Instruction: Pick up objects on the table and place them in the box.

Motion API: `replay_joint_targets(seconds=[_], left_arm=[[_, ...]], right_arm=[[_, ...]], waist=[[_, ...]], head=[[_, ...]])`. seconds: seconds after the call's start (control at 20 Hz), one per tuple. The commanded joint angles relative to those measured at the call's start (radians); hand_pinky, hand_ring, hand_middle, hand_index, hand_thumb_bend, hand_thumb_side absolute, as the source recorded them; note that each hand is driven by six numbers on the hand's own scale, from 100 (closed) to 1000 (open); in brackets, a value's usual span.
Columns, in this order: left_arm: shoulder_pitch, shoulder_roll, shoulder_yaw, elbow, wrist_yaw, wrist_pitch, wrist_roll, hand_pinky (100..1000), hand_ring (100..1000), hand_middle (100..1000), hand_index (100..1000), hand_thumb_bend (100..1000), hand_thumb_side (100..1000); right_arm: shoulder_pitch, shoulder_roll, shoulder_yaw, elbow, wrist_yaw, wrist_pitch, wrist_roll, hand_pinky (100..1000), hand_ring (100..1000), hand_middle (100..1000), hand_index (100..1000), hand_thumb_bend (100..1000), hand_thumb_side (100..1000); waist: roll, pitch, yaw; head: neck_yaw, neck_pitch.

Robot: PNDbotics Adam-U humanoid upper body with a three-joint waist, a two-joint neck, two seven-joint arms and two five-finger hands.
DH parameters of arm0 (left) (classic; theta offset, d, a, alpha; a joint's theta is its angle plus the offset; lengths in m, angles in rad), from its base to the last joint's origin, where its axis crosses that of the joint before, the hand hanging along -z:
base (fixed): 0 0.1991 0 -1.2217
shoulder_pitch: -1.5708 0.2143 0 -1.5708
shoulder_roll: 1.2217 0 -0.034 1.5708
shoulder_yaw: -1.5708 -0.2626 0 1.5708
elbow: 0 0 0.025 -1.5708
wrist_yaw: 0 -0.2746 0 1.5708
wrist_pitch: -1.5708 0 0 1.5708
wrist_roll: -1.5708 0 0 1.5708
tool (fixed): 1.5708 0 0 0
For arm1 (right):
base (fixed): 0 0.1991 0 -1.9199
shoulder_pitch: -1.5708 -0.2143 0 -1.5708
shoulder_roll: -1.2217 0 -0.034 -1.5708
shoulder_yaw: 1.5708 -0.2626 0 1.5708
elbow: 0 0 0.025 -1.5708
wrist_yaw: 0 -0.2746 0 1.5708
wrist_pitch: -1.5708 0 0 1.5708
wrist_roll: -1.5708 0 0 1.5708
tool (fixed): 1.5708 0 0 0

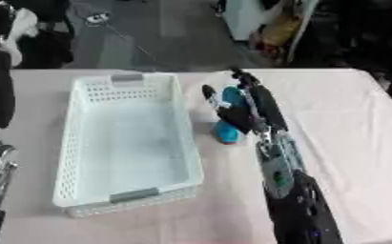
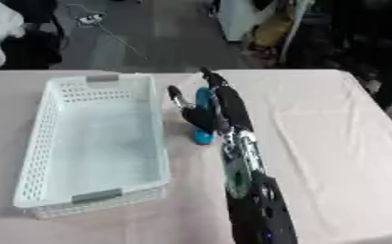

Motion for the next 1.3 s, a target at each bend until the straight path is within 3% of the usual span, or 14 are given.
replay_joint_targets(seconds=[0.05,0.55,1.0,1.3], left_arm=[[-0.017,0.016,0.003,-0.015,0.006,-0.001,-0.004,817,817,890,920,302,957],[-0.015,0.017,0.004,-0.015,0.005,-0.001,-0.005,817,817,890,920,301,957],[-0.010,0.020,0.003,-0.015,0.004,0.000,-0.006,817,817,891,920,300,957],[-0.010,0.020,0.003,-0.015,0.005,0.000,-0.007,819,817,891,920,300,956]], right_arm=[[-0.023,-0.017,-0.007,0.009,0.010,0.001,-0.005,816,815,867,1000,493,937],[-0.028,-0.029,-0.013,0.024,-0.005,-0.002,-0.013,808,809,861,1000,486,935],[-0.029,-0.036,-0.016,0.007,-0.126,0.005,-0.030,753,768,827,995,483,930],[-0.029,-0.039,-0.019,0.033,-0.137,0.009,-0.023,752,768,828,995,476,927]], waist=[[0.008,-0.009,0.002],[0.010,-0.009,-0.001],[0.012,-0.009,-0.006],[0.012,-0.008,-0.006]], head=[[-0.001,-0.006],[-0.001,-0.007],[-0.002,-0.004],[-0.001,-0.005]])
